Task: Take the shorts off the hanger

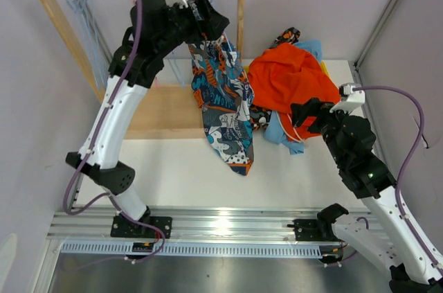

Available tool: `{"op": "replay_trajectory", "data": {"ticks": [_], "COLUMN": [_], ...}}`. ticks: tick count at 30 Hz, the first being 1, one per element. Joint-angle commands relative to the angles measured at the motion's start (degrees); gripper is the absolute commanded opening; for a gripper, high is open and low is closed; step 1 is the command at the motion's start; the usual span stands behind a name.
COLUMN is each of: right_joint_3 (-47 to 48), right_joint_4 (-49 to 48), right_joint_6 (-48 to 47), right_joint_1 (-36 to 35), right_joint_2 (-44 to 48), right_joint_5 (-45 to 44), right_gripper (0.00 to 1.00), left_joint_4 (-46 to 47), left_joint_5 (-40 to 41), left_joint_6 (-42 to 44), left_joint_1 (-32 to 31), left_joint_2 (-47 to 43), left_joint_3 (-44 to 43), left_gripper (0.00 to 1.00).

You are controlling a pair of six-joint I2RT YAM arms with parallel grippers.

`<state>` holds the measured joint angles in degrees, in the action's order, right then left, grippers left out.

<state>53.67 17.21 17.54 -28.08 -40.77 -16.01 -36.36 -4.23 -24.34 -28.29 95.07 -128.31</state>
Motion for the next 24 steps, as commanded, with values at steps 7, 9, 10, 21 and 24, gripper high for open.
{"op": "replay_trajectory", "data": {"ticks": [7, 9, 10, 21, 24], "right_joint_3": [1.79, 1.35, 0.91, -0.59, 3.18], "right_joint_4": [4.67, 5.55, 5.64, 3.89, 1.43], "right_joint_6": [-1.28, -1.46, -1.63, -1.02, -1.37], "right_joint_1": [-0.49, -0.49, -0.58, -3.29, -10.57], "right_joint_2": [5.17, 5.62, 5.97, 5.36, 0.37], "right_joint_5": [-2.27, -2.36, -2.36, 2.91, 0.91], "right_gripper": [1.0, 0.99, 0.99, 0.99, 0.99], "left_joint_4": [2.95, 3.66, 3.92, 6.04, 4.81], "left_joint_5": [3.79, 2.65, 2.47, 3.97, 3.97], "left_joint_6": [-1.5, -1.77, -2.11, -2.03, -2.12], "left_joint_1": [-0.62, -0.62, -0.62, -0.62, -0.62], "left_joint_2": [9.51, 10.92, 12.06, 9.17, 8.03], "left_joint_3": [-3.87, -4.49, -5.01, -6.06, -7.65], "left_gripper": [0.93, 0.86, 0.72, 0.0, 0.0]}}
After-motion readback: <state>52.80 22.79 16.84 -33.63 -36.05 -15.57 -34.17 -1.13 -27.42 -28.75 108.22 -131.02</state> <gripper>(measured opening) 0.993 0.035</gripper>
